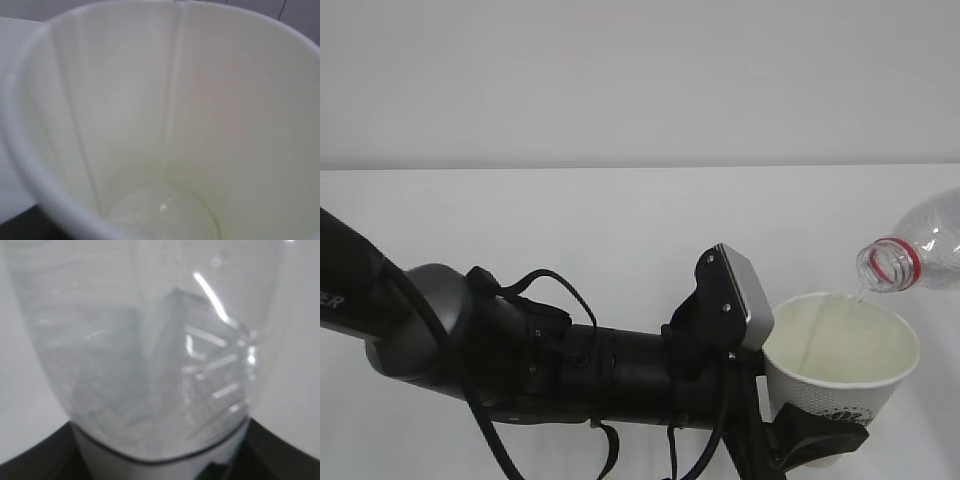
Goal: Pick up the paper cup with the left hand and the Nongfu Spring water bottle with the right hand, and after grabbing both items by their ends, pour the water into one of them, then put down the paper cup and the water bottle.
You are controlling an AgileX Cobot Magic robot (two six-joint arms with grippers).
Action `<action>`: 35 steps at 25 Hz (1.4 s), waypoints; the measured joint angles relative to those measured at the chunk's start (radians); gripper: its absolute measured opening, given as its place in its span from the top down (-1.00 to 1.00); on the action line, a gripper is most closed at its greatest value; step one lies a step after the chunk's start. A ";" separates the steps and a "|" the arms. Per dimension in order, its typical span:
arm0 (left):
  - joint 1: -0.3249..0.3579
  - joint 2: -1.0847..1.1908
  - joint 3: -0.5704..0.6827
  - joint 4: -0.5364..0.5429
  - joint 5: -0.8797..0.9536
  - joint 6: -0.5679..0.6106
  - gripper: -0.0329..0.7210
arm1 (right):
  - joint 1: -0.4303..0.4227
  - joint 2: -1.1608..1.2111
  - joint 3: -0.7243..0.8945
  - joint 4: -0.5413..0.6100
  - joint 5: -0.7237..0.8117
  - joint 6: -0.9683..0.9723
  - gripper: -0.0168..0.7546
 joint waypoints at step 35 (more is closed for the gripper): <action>0.000 0.000 0.000 0.000 0.000 0.000 -0.42 | 0.000 0.000 0.000 0.002 0.000 -0.023 -0.25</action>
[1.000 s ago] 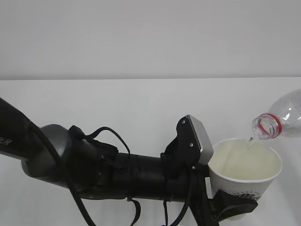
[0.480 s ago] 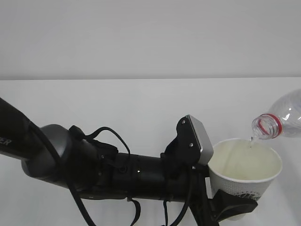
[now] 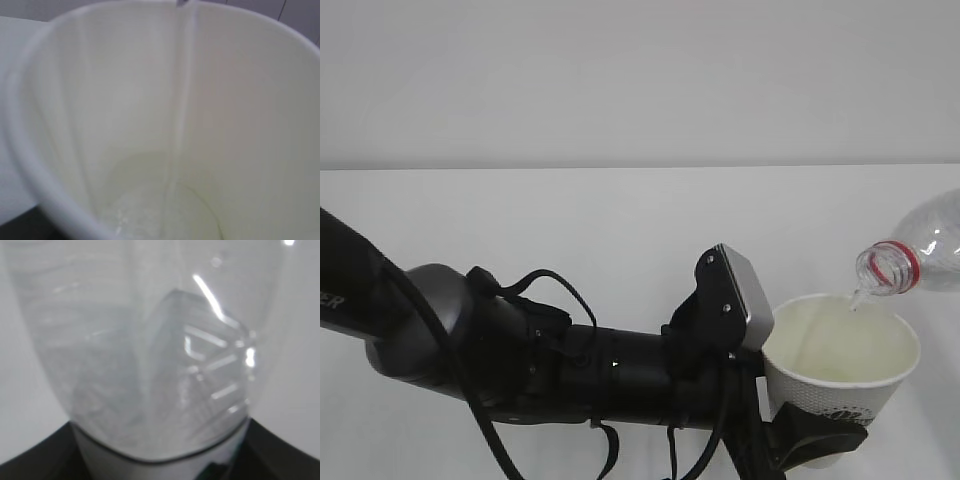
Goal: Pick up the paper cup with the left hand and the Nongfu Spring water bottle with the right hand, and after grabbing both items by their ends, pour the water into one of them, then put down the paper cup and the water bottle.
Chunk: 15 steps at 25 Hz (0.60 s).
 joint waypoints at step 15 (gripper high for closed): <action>0.000 0.000 0.000 0.000 0.000 0.000 -0.42 | 0.000 0.000 0.000 0.001 0.000 0.000 -0.24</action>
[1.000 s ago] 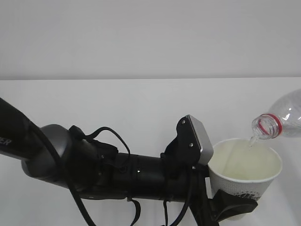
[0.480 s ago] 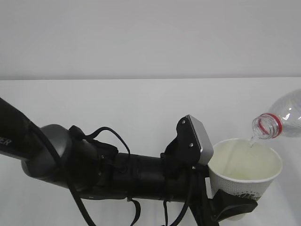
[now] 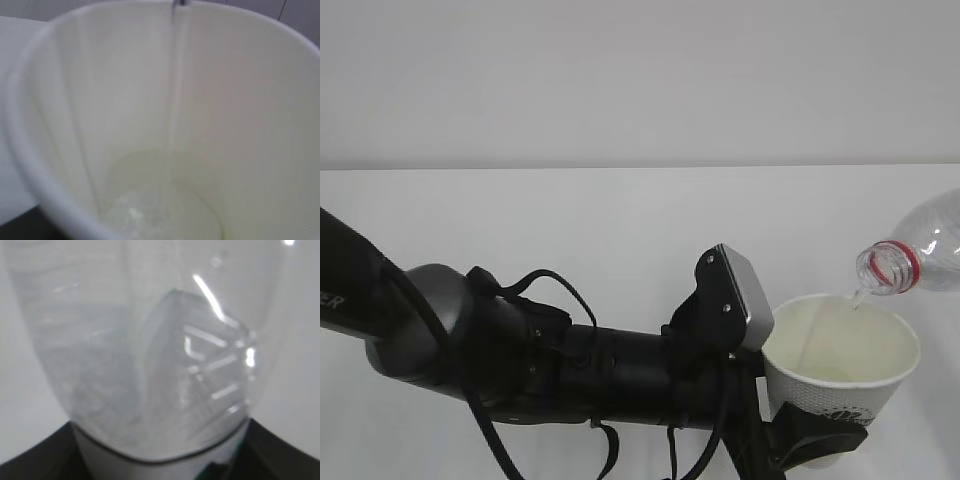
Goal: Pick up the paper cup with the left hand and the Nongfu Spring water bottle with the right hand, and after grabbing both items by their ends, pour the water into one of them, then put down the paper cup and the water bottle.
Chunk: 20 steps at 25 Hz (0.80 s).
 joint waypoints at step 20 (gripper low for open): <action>0.000 0.000 0.000 0.000 0.004 0.000 -0.42 | 0.000 0.000 0.000 0.002 0.000 0.000 -0.24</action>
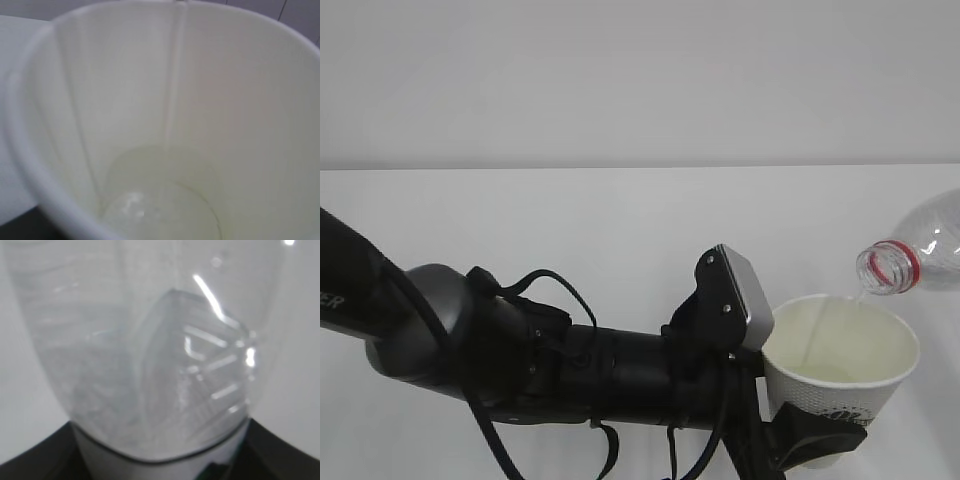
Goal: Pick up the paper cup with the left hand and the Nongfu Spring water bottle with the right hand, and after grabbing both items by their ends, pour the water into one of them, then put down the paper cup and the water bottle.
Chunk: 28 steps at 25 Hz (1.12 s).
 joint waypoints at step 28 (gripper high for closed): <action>0.000 0.000 0.000 0.000 0.000 0.000 -0.42 | 0.000 0.000 0.000 0.000 -0.001 0.000 -0.24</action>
